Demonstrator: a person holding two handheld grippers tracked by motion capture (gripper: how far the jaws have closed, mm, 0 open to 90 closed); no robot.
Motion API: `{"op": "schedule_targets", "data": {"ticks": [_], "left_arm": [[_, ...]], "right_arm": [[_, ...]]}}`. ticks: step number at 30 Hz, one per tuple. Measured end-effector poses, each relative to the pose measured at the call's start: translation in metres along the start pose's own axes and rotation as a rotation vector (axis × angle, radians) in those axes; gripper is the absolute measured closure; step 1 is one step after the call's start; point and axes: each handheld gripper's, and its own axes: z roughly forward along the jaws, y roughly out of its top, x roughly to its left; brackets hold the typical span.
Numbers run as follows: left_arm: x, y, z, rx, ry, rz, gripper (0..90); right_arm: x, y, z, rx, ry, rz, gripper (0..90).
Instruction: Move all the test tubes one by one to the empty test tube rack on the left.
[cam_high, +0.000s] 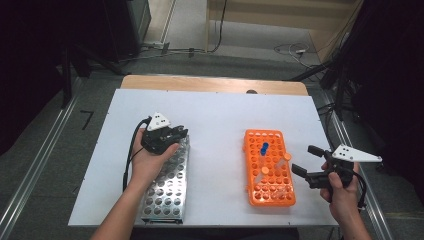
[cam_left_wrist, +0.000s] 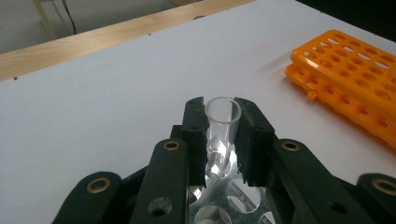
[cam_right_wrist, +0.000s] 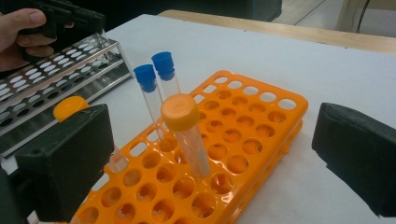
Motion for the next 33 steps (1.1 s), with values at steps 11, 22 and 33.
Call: {"op": "schedule_targets", "data": {"ticks": [11,22,33], "left_arm": [[0.000,0.002,-0.018,-0.109,-0.074,-0.073,45.5],[-0.017,-0.009,-0.048,-0.178,-0.161,-0.076,9.8],[-0.036,-0.029,-0.070,-0.175,-0.206,-0.058,0.0]], "right_arm": [[0.006,0.003,-0.001,-0.010,0.040,0.003,0.0],[0.015,0.007,-0.001,-0.025,0.068,-0.024,0.0],[0.024,0.007,-0.005,-0.042,0.144,-0.061,1.4]]}}
